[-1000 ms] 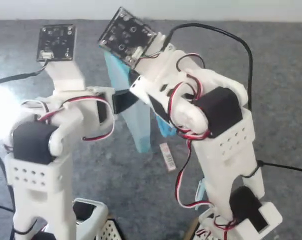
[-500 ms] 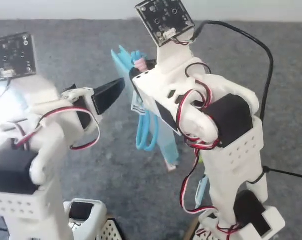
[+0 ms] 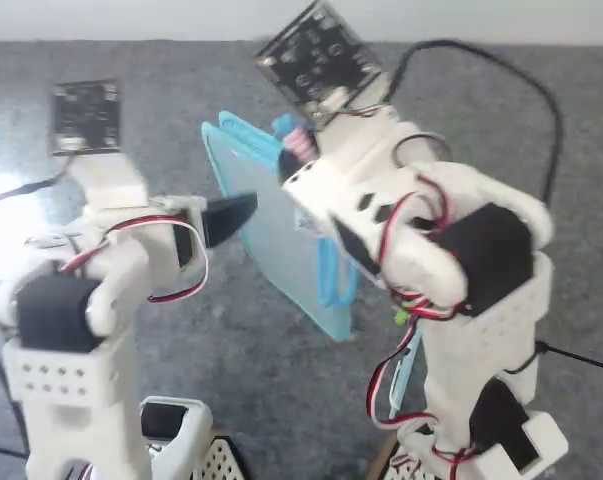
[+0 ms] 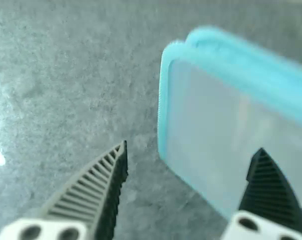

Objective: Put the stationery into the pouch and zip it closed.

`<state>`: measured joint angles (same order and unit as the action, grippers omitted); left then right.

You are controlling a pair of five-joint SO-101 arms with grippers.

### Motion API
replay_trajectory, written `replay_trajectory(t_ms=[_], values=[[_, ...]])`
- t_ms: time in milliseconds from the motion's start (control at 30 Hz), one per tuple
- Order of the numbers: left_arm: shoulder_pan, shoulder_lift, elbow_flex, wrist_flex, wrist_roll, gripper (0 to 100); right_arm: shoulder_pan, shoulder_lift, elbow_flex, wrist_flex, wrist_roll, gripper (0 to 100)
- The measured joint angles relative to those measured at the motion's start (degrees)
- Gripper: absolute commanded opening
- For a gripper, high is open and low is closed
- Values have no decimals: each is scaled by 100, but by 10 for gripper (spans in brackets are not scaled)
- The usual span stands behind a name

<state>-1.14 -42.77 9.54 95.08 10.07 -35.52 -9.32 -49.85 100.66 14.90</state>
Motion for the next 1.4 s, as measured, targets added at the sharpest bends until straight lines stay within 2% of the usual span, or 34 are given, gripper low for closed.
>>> replay_trajectory(t_ms=[133,200,433,533,667,767,1033,1267,1400], values=[[-9,0,44,325,-1521,346,519,185,-79,-9,193,6],[123,0,176,352,-2136,346,677,299,-79,-44,-53,6],[1503,0,1196,360,-2321,346,686,466,-79,-519,-1196,6],[1987,0,1899,-53,-2321,348,853,519,-281,-545,-1565,6],[2119,0,2752,-1002,-1916,348,1266,519,-712,-545,-2057,6],[2251,9,3015,-1565,-1266,348,1327,519,-941,-545,-2330,6],[2954,9,3015,-1855,607,348,1468,519,-967,-571,-2673,6],[3297,9,3015,-2154,800,348,1512,519,-967,-607,-2787,6],[3305,-281,3015,-1934,765,345,1908,589,-967,-712,-2796,6]])
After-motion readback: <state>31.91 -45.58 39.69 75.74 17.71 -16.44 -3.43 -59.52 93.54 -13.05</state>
